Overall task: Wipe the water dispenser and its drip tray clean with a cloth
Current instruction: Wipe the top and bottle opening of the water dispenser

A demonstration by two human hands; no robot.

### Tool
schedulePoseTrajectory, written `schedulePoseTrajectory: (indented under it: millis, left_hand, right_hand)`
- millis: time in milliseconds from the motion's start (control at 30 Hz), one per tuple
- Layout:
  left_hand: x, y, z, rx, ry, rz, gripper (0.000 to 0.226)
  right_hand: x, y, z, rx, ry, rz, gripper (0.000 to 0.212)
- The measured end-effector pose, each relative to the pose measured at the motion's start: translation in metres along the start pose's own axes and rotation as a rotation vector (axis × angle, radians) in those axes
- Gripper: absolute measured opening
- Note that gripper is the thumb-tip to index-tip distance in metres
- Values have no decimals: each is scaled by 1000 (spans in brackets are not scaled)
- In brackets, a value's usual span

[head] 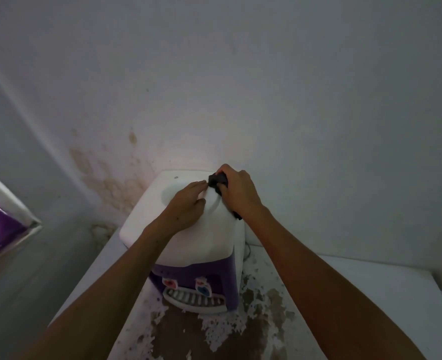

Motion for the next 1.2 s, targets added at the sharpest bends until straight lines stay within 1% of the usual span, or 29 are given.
schedulePoseTrajectory:
  millis: [100, 233, 367, 467, 533, 567, 633, 667, 700, 733, 800, 900, 967, 1033, 1100, 1200]
  left_hand:
    - [0, -3, -4, -46, 14, -18, 45]
    - [-3, -5, -12, -184, 5, -64, 43]
    - [-4, -6, -15, -386, -33, -131, 40]
    - [-5, -5, -12, -446, -10, -181, 44]
    - [-6, -4, -10, -446, -8, -212, 46]
    - [-6, -4, -10, -453, -11, -208, 44]
    - [-6, -3, -10, -475, -8, -196, 37]
    - [-7, -2, -11, -483, -7, -191, 38]
    - [-9, -2, -11, -485, -11, -182, 44]
    - [-10, 0, -11, -465, -16, -167, 50]
    - [-13, 4, -11, -387, -9, -124, 52]
    - [-15, 10, -7, -145, -45, -16, 55]
    - [-13, 10, -2, 16, -88, 33, 69]
    - [-11, 6, 3, 122, -120, 65, 91]
    - [-8, 2, 2, 160, -164, 71, 109]
    - [-5, 3, 0, 190, -231, 78, 125]
  right_hand:
    - [-6, -2, 2, -27, -11, -22, 16]
    - [-36, -5, -4, 33, -51, -113, 16]
    - [-77, -22, -9, -2, -133, -247, 24]
    - [-86, -29, -4, -4, -245, -341, 26]
    - [-79, -28, -2, -27, -278, -360, 26]
    - [-75, -26, -2, -29, -271, -356, 25]
    - [-68, -14, -1, -12, -201, -305, 19]
    - [-65, -5, -1, 6, -154, -248, 17]
    - [-62, 7, -1, 36, -99, -183, 17]
    - [-59, 19, -3, 70, -45, -118, 17]
    - [-56, 35, -8, 133, 36, -5, 18]
    - [-58, 45, -9, 170, 72, 100, 23]
    - [-70, 49, -8, 216, 81, 146, 28]
    - [-90, 51, -7, 276, 75, 214, 30]
    - [-114, 52, -3, 290, 33, 255, 30]
    - [-146, 50, 1, 272, -60, 205, 27]
Point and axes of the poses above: each hand's wrist, its own x-axis towards the middle knuckle, its own z-axis out of the palm, y = z × x, the point moved 4 cm from there along x, towards the middle knuckle
